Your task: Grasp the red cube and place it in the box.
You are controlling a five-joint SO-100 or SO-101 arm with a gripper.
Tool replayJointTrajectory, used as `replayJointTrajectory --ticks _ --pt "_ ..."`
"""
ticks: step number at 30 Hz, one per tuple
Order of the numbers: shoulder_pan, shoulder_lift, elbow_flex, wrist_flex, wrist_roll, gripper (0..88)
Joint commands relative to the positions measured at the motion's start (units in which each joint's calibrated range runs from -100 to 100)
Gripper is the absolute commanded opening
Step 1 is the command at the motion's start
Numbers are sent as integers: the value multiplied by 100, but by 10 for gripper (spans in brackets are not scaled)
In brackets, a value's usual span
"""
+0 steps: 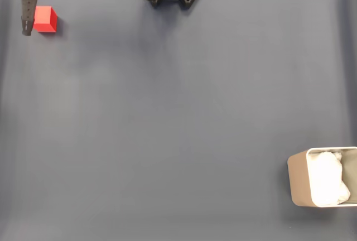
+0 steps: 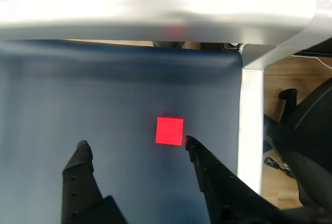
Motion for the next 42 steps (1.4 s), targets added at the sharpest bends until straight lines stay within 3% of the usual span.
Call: replayJointTrajectory --ticks 1,14,42 --pt "135 105 -251 -270 -49 415" --pt "582 252 160 -770 73 428" --pt "355 -839 2195 -1950 151 440"
